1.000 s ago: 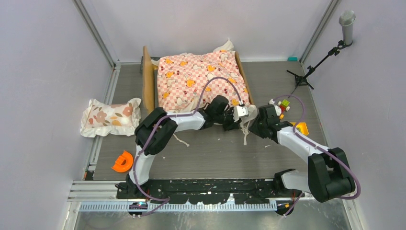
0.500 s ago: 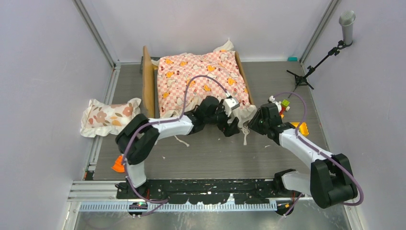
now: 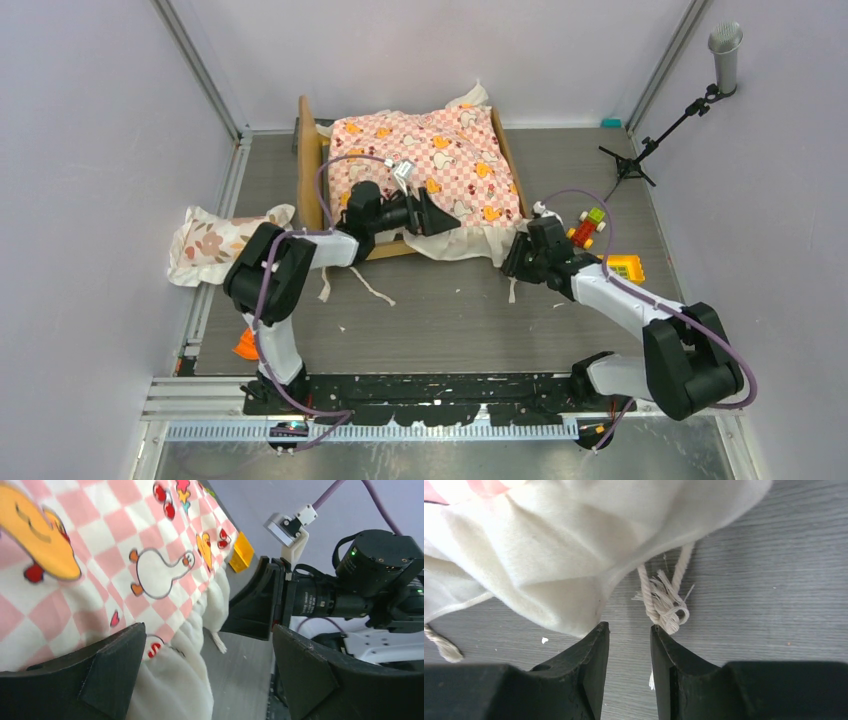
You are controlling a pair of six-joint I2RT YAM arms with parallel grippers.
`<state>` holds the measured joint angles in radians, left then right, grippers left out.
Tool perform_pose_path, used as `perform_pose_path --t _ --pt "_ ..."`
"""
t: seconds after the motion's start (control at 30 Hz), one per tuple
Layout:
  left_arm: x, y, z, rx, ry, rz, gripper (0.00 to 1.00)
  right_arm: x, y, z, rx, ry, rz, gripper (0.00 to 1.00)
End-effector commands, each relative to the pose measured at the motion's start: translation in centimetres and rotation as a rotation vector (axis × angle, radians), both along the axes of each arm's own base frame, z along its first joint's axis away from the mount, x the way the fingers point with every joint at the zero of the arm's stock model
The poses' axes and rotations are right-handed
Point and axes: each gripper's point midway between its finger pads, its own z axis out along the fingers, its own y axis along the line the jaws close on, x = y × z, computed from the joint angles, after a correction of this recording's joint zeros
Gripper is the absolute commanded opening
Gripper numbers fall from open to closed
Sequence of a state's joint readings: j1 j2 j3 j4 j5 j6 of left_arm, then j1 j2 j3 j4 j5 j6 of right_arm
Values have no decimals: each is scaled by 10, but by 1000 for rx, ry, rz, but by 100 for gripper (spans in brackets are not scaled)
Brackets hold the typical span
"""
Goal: Set up the pet bed
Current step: Tie the ropes to the bed frame.
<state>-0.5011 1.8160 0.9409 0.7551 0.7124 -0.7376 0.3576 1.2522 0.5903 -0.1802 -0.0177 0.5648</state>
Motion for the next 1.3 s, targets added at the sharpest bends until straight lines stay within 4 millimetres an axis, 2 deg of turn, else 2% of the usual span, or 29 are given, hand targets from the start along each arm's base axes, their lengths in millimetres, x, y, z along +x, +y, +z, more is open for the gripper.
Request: perform_pose_path --t 0.0,0.13,0.23,0.3,0.33,0.4,0.47,0.57,0.6,0.67,0.8,0.9,1.27 --pt "-40 -10 56 -261 -62 -191 100 26 0 23 -107 -117 0 42" --pt "-42 -3 63 -221 -109 -146 100 30 -5 24 -157 -131 -21 42" --pt "-34 4 61 -29 -161 -69 100 33 -6 24 -170 -131 -27 42" --pt "-15 27 45 288 -214 121 100 33 -7 24 -170 -129 -36 42" --pt "5 54 41 452 -256 291 100 33 -7 25 -168 -131 -39 41" --pt "34 101 45 564 -231 574 100 33 -7 24 -162 -132 -41 42" --pt "47 136 39 575 -124 707 100 35 -4 23 -157 -130 -37 42" --pt "49 136 33 395 18 550 99 37 3 20 -136 -114 -19 41" --pt "50 134 38 350 30 527 95 38 4 18 -135 -107 -16 40" --pt "43 136 50 362 -31 545 92 38 6 16 -138 -96 -11 39" --pt "28 143 77 401 -161 618 94 38 7 10 -158 -76 -10 38" --pt "23 144 86 394 -182 618 94 39 7 4 -179 -59 -15 38" --pt "14 124 81 388 -184 532 94 41 1 -15 -285 -12 -43 34"
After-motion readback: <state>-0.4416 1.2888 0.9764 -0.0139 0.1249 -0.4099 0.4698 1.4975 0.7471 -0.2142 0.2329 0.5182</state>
